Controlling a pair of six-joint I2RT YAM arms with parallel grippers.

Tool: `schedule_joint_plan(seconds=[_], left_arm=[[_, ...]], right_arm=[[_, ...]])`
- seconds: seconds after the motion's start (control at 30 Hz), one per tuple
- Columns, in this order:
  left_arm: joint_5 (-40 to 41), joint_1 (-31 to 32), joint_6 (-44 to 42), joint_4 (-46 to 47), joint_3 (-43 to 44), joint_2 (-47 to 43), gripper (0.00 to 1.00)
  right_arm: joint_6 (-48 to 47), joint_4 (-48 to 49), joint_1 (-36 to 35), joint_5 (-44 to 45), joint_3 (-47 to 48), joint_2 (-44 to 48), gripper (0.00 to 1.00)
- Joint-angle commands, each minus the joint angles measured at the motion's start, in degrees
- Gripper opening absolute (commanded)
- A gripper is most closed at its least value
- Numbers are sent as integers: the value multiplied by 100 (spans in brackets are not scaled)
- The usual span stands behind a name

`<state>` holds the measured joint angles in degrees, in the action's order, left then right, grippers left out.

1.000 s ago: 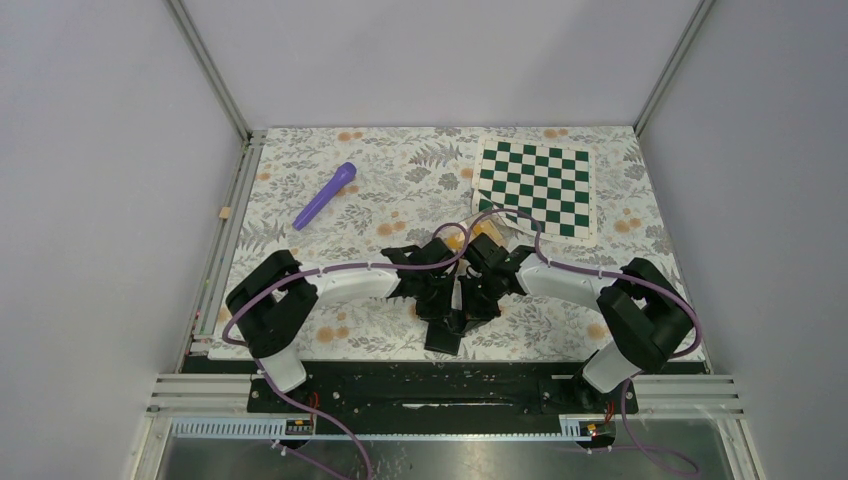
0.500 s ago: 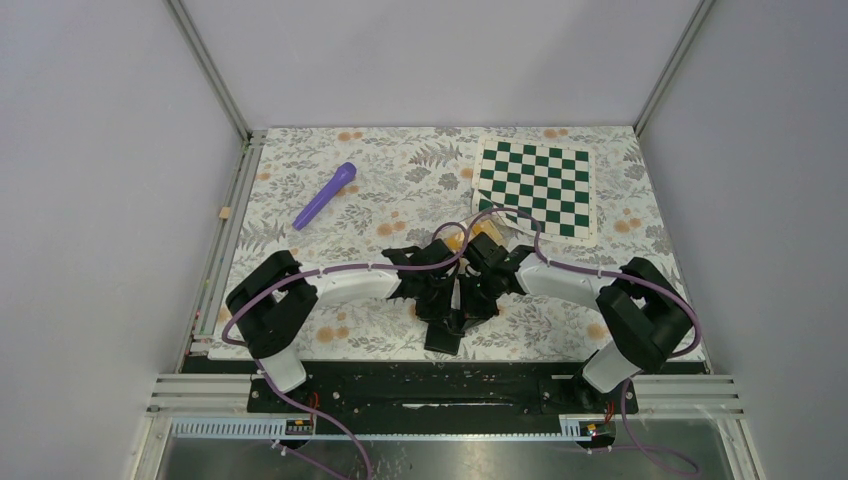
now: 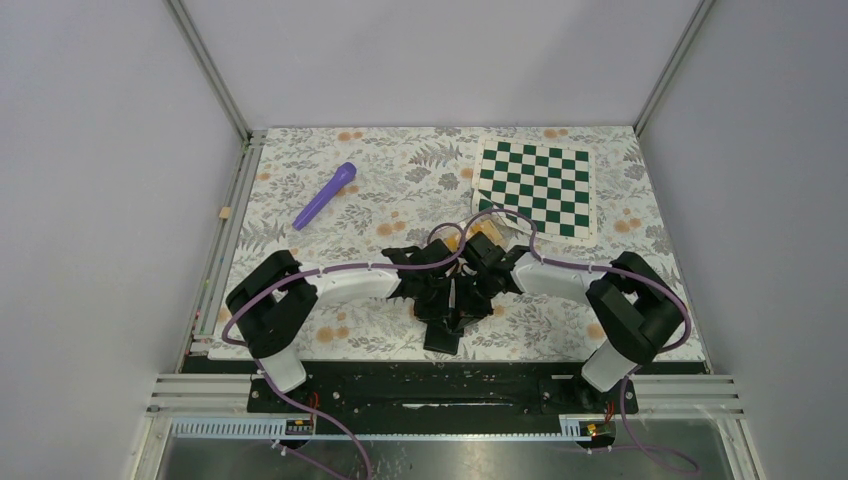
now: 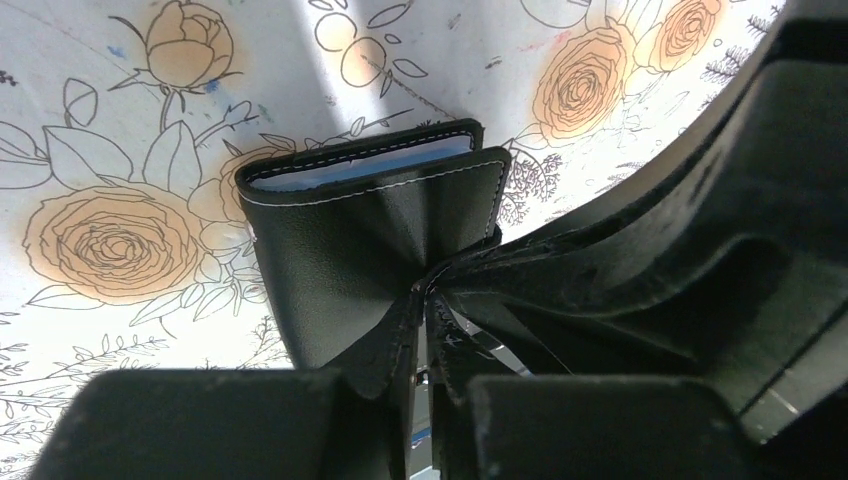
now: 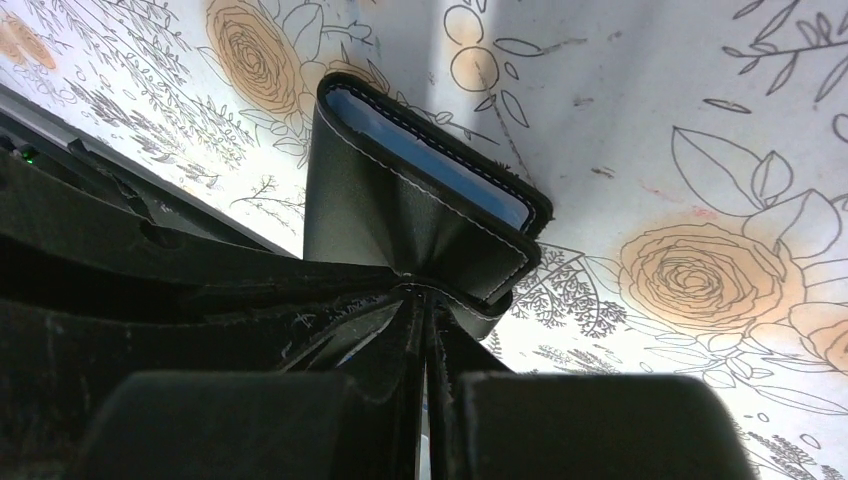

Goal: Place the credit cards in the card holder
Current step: Close the card holder at the center of the board.

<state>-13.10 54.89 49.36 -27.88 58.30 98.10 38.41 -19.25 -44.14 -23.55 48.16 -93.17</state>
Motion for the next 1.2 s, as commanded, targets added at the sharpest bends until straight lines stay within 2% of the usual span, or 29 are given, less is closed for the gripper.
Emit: schedule_joint_plan(seconds=[0.0, 0.07, 0.2, 0.33, 0.57, 0.63, 0.73, 0.8, 1.0, 1.17], left_arm=[[689, 122, -507, -25, -21, 202, 9], [741, 128, -491, -33, -26, 150, 17], [842, 129, -434, -44, -45, -8, 22], [842, 127, -410, -37, -56, -34, 21], [920, 132, -318, -2, -165, -95, 10], [1010, 125, -297, -27, -183, -148, 11], [1136, 120, -263, -73, -196, -207, 21], [1195, 130, -233, -82, -219, -262, 24], [1268, 126, -201, 21, -306, -449, 23], [1263, 118, -182, 177, -417, -609, 17]], right_arm=[[61, 187, -68, -4, -1, -307, 0], [61, 159, -68, 50, -50, -303, 0], [69, 142, -61, 93, -159, -297, 0], [61, 145, -64, 105, -209, -266, 0], [51, 140, -68, 86, -202, -339, 0], [52, 141, -68, 64, -195, -358, 0], [49, 140, -64, 62, -200, -361, 0], [52, 147, -67, 62, -192, -354, 0], [52, 149, -66, 56, -202, -370, 0], [60, 141, -68, 45, -179, -371, 0]])
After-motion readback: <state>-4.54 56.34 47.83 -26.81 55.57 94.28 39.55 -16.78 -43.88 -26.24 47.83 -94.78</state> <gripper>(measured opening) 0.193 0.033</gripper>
